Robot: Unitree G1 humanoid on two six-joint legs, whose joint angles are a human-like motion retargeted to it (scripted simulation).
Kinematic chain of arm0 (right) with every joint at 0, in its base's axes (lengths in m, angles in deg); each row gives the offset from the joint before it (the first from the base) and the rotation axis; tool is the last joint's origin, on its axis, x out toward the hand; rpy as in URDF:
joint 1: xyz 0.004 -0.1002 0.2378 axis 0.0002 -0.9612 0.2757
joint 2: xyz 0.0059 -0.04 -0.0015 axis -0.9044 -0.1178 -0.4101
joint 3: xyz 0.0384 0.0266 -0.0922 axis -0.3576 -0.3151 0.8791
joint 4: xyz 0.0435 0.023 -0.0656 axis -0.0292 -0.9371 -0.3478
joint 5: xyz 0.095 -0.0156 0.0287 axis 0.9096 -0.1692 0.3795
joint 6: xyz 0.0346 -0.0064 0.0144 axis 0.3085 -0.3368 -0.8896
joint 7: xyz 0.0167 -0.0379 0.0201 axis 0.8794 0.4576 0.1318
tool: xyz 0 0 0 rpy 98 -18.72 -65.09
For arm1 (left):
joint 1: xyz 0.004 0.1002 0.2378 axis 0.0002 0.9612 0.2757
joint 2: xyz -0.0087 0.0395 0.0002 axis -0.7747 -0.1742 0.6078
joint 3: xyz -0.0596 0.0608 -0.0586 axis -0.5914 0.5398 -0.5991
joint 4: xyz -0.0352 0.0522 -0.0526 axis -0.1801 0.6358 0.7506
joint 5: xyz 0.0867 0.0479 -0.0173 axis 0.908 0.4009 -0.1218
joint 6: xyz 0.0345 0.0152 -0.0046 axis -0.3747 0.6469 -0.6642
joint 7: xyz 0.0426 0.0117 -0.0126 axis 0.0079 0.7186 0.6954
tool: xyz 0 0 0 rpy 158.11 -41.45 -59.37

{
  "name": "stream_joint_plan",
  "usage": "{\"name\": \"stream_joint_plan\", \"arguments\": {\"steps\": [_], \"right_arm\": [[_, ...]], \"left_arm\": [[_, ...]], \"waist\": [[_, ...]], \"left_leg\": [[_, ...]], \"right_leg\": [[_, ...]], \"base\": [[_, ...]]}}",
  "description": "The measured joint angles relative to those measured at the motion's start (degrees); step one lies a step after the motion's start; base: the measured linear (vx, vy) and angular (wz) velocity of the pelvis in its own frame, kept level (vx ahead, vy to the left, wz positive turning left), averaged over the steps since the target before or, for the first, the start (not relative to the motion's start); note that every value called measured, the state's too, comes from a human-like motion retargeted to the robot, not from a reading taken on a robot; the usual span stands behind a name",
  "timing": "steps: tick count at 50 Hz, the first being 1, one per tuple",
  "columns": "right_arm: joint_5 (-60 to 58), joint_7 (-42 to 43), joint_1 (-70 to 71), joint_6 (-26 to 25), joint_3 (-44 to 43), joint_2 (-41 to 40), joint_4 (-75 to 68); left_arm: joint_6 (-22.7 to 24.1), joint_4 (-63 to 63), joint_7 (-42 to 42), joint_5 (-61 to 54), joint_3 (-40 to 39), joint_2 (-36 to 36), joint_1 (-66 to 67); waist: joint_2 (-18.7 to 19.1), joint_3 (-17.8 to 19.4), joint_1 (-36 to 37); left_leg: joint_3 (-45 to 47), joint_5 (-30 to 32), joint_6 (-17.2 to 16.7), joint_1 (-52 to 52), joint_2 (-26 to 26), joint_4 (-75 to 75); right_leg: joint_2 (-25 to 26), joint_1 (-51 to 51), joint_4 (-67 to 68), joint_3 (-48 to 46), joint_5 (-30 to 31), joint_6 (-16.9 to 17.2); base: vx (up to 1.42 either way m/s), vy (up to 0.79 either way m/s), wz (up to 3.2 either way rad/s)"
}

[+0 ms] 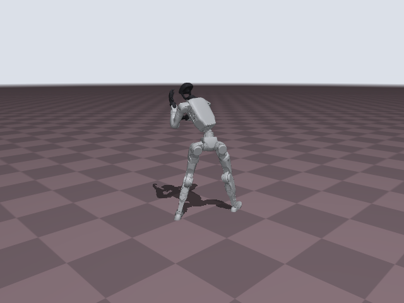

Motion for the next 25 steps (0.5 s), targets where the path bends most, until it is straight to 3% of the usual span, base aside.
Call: {"name": "stream_joint_plan", "arguments": {"steps": [5,12,17,21,25], "right_arm": [[-1.4,-6.6,-8.1,2.3,-5.7,-8.0,5.3],[-10.4,12.5,-16.7,4.1,-17.4,-13.2,9.9],[-12.1,11.8,-19.4,4.2,-25.5,-15.4,9.3],[-11.0,9.6,-17.9,3.7,-24.1,-15.6,10.0],[-9.5,6.5,-15.4,1.8,-19.7,-15.5,11.0]], "left_arm": [[-6.2,7.6,3.7,0.5,6.9,0.3,-15.3],[-13.2,28.6,0.5,7.3,14.2,-6.6,-28.8],[-18.5,37.8,7.9,15.7,16.5,-15.5,-31.0],[-22.2,37.8,12.5,18.6,15.3,-18.8,-29.8],[-24.9,30.7,16.5,14.3,14.2,-16.6,-27.4]], "waist": [[1.1,-1.1,-5.9],[3.5,-5.2,-16.8],[3.6,-9.7,-25.7],[4.0,-12.2,-30.9],[5.4,-13.2,-34.1]], "left_leg": [[4.1,-2.0,0.3,5.6,4.1,0.4],[11.2,-2.4,-0.6,13.1,10.8,-1.0],[20.6,-1.4,-0.2,14.3,12.3,1.4],[33.9,-0.1,0.5,13.0,12.5,5.7],[43.7,1.5,1.6,12.2,12.2,7.7]], "right_leg": [[0.9,-1.2,6.5,5.4,-0.7,-1.1],[5.6,-3.4,13.1,11.0,-5.8,0.3],[8.7,-3.5,12.2,13.6,-7.2,1.1],[10.0,-3.3,9.9,15.3,-7.2,0.5],[11.0,-3.2,7.3,16.8,-6.7,-0.9]], "base": [[0.04,-0.31,-0.9],[0.07,-0.33,-0.95],[0.1,-0.29,-0.59],[0.09,-0.22,-0.35],[0.08,-0.15,-0.3]]}}
